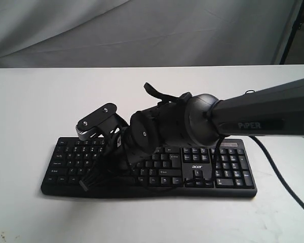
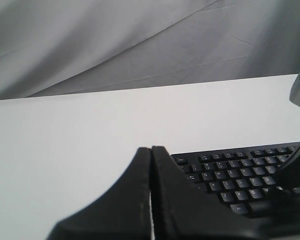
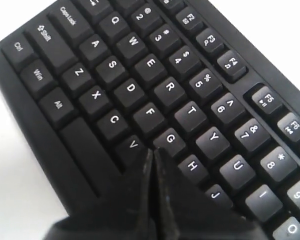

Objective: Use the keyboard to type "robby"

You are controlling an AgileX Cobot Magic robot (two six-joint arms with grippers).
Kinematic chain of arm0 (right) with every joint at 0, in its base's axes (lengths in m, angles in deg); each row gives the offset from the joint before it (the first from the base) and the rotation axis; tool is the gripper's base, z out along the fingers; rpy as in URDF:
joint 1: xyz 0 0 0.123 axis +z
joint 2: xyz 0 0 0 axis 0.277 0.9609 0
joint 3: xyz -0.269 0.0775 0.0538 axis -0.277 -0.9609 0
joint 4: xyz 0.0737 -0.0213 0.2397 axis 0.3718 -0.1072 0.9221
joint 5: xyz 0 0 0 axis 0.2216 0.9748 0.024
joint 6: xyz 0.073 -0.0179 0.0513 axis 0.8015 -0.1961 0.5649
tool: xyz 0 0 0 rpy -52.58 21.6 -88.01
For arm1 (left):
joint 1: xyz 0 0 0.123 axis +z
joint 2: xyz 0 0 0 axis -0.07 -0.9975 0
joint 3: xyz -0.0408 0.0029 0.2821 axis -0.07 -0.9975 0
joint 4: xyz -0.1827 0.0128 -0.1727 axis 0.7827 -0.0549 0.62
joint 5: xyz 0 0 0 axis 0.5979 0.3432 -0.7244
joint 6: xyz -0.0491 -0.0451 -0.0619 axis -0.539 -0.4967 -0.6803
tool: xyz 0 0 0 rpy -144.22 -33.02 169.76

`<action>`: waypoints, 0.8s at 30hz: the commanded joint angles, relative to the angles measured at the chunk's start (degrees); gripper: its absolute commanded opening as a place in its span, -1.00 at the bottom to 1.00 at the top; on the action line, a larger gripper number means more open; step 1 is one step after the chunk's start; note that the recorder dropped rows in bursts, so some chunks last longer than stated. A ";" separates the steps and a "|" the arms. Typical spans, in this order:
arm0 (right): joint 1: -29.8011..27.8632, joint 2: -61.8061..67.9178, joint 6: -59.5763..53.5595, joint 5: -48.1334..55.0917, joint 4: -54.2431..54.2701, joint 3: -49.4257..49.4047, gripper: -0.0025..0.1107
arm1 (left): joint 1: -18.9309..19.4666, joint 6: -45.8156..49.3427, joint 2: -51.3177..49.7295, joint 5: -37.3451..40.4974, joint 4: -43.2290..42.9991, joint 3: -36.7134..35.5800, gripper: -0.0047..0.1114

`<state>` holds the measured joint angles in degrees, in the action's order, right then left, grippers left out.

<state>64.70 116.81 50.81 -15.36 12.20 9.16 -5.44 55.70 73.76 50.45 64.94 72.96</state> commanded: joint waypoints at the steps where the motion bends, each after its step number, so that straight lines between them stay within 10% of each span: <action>1: 0.26 0.85 -0.56 -0.59 0.00 0.26 -0.96 | -0.36 -0.16 0.20 -0.42 -0.27 -0.25 -0.92; 24: 0.26 0.32 -0.34 -1.35 -0.34 0.26 -0.96 | -0.36 -0.16 0.20 -0.42 -0.27 -0.25 -0.92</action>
<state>64.70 116.73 50.81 -15.98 12.20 9.16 -5.44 55.70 73.76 50.45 64.94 72.96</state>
